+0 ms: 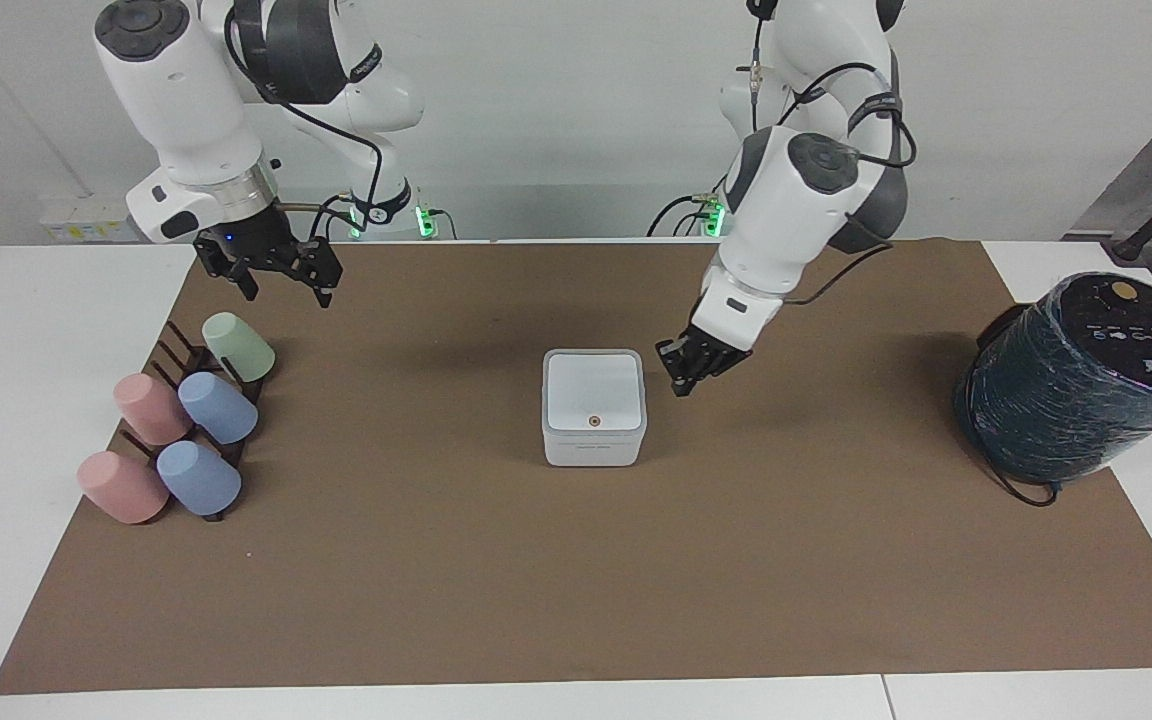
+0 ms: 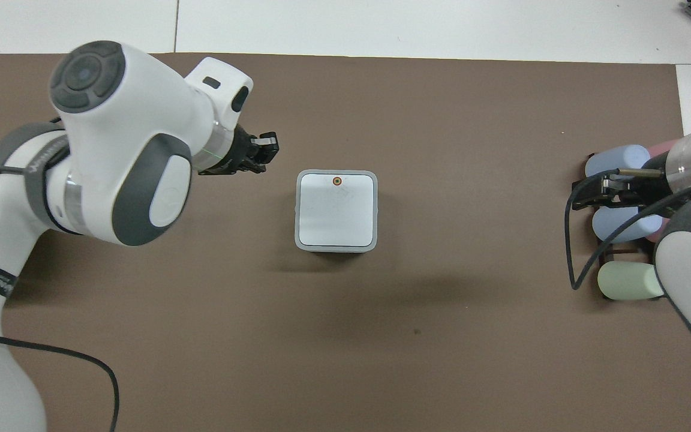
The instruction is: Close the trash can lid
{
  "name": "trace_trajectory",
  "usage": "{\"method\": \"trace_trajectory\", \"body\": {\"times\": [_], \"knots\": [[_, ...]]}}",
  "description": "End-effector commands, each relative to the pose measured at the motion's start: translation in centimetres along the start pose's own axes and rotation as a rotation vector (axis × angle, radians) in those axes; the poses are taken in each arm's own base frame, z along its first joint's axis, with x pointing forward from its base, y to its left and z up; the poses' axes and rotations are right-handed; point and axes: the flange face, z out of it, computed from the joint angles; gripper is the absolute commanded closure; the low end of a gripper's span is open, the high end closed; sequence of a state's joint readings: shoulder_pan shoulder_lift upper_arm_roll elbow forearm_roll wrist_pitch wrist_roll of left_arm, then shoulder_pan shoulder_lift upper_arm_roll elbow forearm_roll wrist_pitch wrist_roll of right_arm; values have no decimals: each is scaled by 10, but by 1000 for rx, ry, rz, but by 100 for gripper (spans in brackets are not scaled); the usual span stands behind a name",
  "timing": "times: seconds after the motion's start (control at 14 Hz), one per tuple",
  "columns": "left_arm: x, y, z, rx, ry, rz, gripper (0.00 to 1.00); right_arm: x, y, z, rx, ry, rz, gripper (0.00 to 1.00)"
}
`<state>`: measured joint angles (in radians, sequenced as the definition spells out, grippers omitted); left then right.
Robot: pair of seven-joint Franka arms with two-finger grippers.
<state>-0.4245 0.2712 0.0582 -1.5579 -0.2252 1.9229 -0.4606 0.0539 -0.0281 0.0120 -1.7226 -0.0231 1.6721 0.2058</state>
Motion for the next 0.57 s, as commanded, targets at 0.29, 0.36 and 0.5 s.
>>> {"method": "trace_trajectory", "body": {"times": [0.29, 0.36, 0.5], "knots": [[27, -117, -48, 173, -97, 189, 88, -4, 4, -1, 11, 17, -12, 0], [26, -131, -64, 173, -96, 188, 85, -3, 4, 0, 11, 16, -12, 0], [19, -147, -93, 166, -74, 165, 72, -4, 4, -1, 11, 17, -12, 0]]}}
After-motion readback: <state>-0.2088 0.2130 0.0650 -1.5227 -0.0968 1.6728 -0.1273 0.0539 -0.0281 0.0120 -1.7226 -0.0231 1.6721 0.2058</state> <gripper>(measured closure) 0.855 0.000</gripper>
